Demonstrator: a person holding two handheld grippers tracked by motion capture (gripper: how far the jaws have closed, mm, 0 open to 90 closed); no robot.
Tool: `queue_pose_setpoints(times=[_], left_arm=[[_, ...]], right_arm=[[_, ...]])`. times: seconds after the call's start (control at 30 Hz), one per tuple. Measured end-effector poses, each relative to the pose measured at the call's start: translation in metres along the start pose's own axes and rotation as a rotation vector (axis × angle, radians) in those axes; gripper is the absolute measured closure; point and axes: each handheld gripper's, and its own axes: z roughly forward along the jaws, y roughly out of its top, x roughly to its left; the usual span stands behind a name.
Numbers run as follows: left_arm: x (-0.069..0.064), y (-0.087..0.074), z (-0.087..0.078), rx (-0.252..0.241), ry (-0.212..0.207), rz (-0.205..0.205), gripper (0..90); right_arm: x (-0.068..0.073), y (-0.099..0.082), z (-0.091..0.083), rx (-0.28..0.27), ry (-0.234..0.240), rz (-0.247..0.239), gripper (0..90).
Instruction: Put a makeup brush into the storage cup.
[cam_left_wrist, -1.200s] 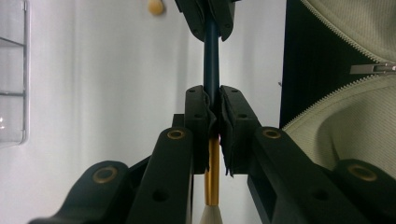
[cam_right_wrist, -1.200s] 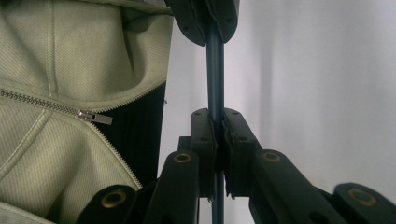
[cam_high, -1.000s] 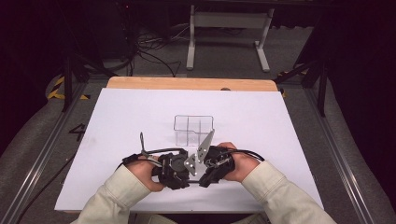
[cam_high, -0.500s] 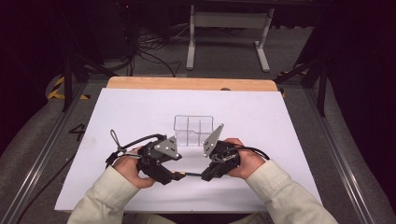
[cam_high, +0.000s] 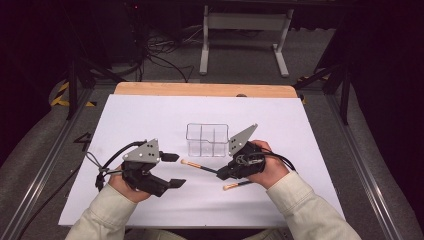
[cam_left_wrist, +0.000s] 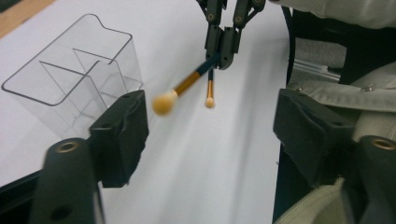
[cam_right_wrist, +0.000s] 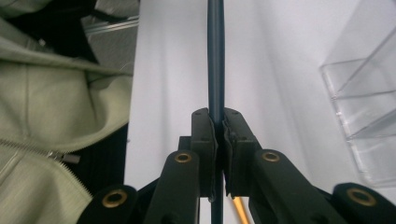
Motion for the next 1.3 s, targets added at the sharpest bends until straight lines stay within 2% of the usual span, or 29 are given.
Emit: queue_pose_setpoints(times=[0.13, 0.2, 0.33, 0.53, 0.73, 0.87, 1.03, 1.07, 1.17, 1.3], left_arm=[[0.003, -0.010, -0.004, -0.045, 0.008, -0.042, 22.4], [0.006, -0.017, -0.006, -0.069, 0.020, -0.066, 21.5], [0.011, -0.029, -0.008, -0.113, 0.018, -0.105, 20.1], [0.015, -0.041, -0.011, -0.175, 0.041, -0.125, 16.0], [0.017, -0.052, -0.014, -0.251, 0.073, -0.144, 12.7], [0.020, -0.060, -0.013, -0.293, 0.090, -0.142, 10.3], [0.021, -0.067, -0.009, -0.309, 0.121, -0.149, 7.0], [0.021, -0.069, -0.009, -0.314, 0.138, -0.143, 6.6], [0.022, -0.075, -0.006, -0.330, 0.147, -0.143, 6.2], [0.025, -0.083, -0.006, -0.367, 0.147, -0.164, 5.7]], right_arm=[[0.000, 0.000, -0.007, -0.068, -0.059, 0.003, 84.8], [0.000, 0.000, -0.009, -0.100, -0.081, 0.008, 84.8], [0.000, 0.001, -0.014, -0.175, -0.121, 0.017, 84.8], [0.000, 0.001, -0.017, -0.270, -0.172, 0.039, 84.8], [0.000, 0.002, -0.020, -0.361, -0.202, 0.060, 84.7], [0.000, 0.003, -0.021, -0.411, -0.228, 0.064, 84.7], [-0.001, 0.004, -0.023, -0.481, -0.271, 0.080, 84.7], [0.000, 0.004, -0.023, -0.490, -0.280, 0.079, 84.7], [0.001, 0.005, -0.022, -0.520, -0.314, 0.079, 84.7], [0.000, 0.005, -0.020, -0.583, -0.343, 0.087, 84.7]])
